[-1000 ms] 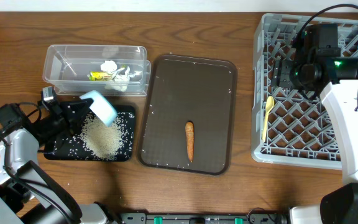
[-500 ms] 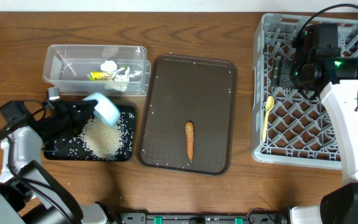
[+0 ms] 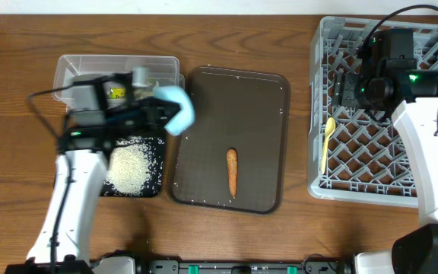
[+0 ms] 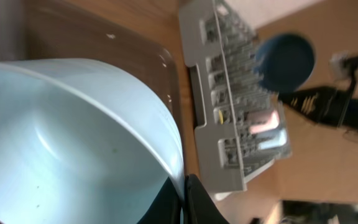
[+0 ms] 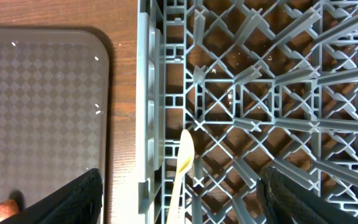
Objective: Sort waste into correct bins and load items into the dishwasher rack
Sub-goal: 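Bring the emptied bowl back over the brown tray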
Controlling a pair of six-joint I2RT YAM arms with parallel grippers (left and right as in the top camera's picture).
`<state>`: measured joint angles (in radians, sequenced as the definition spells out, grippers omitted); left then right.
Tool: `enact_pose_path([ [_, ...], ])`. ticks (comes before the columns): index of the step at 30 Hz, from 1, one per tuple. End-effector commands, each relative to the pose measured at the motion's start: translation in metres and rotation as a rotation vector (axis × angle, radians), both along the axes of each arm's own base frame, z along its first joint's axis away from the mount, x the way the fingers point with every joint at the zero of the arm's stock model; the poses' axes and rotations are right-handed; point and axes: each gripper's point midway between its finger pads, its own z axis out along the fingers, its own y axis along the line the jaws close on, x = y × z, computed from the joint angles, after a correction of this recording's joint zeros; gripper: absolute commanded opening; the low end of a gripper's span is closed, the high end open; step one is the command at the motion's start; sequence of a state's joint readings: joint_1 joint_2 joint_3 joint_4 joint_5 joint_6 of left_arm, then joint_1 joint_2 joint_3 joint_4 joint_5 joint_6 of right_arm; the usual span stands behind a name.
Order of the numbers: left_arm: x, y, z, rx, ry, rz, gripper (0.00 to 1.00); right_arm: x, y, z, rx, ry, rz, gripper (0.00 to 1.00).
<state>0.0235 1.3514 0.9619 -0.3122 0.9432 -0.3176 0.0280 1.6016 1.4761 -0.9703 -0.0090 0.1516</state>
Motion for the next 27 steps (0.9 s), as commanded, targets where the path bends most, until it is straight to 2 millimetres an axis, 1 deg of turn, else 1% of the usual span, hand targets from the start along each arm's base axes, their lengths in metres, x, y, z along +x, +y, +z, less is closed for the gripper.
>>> enact_pose_path([
  [1,0.011,-0.027,-0.007,0.139,-0.066,0.008,0.06,0.002,0.0,0.002,0.003,-0.007,0.007,0.79],
  [6,0.025,-0.073,-0.02,0.306,-0.214,-0.012,0.06,0.002,0.0,0.002,0.004,-0.007,0.007,0.79],
  [9,0.033,-0.099,-0.034,0.367,-0.279,-0.031,0.07,0.002,0.0,0.002,0.007,-0.007,0.0,0.79],
  [11,0.037,-0.114,-0.048,0.39,-0.292,-0.041,0.07,0.002,0.001,0.002,0.011,-0.006,0.002,0.79],
  [16,0.045,-0.138,-0.094,0.436,-0.274,-0.065,0.07,0.003,0.003,0.003,0.023,-0.011,-0.003,0.78],
  [18,0.045,-0.144,-0.11,0.443,-0.262,-0.08,0.07,0.005,0.003,0.004,0.023,-0.019,-0.002,0.78],
  [21,0.045,-0.147,-0.122,0.451,-0.246,-0.09,0.11,0.007,0.003,0.005,0.024,-0.032,-0.002,0.78],
  [23,0.045,-0.147,-0.121,0.45,-0.248,-0.089,0.11,0.012,0.006,0.008,0.035,-0.053,0.005,0.78],
  [24,0.046,-0.147,-0.119,0.447,-0.254,-0.088,0.15,0.015,0.009,0.01,0.045,-0.068,0.014,0.78],
  [25,0.046,-0.147,-0.116,0.445,-0.26,-0.086,0.17,0.019,0.013,0.013,0.057,-0.089,0.026,0.78],
  [27,0.046,-0.147,-0.109,0.437,-0.273,-0.082,0.17,0.027,0.025,0.019,0.086,-0.133,0.059,0.78],
])
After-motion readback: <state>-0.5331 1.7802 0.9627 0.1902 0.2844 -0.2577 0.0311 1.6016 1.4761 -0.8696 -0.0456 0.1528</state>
